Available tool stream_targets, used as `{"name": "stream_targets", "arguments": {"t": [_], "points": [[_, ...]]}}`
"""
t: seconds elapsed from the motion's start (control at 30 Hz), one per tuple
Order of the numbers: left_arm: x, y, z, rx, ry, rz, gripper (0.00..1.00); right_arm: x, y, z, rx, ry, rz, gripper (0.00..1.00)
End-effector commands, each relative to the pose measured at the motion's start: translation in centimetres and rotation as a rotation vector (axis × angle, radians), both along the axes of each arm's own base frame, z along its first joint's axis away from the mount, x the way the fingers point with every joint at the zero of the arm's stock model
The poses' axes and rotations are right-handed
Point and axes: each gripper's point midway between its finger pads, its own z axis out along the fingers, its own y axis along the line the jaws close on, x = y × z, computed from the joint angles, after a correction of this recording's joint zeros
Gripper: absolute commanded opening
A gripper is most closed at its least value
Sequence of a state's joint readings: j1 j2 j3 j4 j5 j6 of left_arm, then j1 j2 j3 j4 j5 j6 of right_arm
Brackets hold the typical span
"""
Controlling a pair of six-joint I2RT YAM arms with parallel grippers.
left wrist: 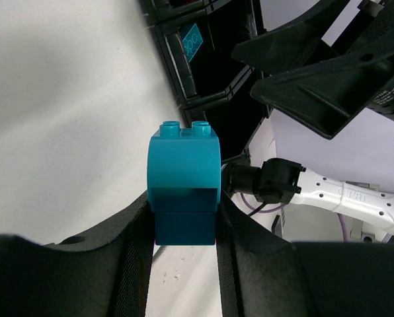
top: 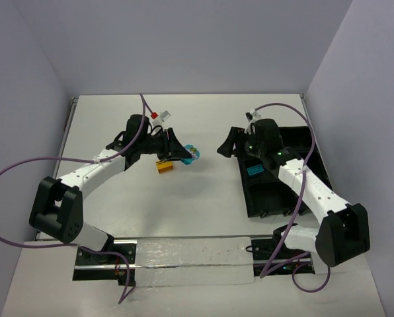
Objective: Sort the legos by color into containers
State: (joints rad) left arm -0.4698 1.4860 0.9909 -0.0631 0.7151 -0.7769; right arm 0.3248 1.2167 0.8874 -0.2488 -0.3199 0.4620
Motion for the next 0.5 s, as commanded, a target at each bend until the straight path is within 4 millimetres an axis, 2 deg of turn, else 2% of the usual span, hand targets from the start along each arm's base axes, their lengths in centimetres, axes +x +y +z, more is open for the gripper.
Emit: {"name": "stream_targets", "arguments": {"t": [0.0,0.17,0.47], "points": [[0.5,-0.5,2.5,-0.036,-0.087,-0.017,0.00,0.6,2.0,2.8,0.036,-0.095,0.099,0.77],[0.8,-0.1,0.0,0.054,-0.041,0.011,0.00,1.2,1.6,1.9,-0.013,-0.058,0.054,0.77],[1.1,-0.5,-1.0,0.112,-0.062,-0.019,0.00,1.6,1.0,1.8,-0.039,-0.075,0.020,0.77]]}}
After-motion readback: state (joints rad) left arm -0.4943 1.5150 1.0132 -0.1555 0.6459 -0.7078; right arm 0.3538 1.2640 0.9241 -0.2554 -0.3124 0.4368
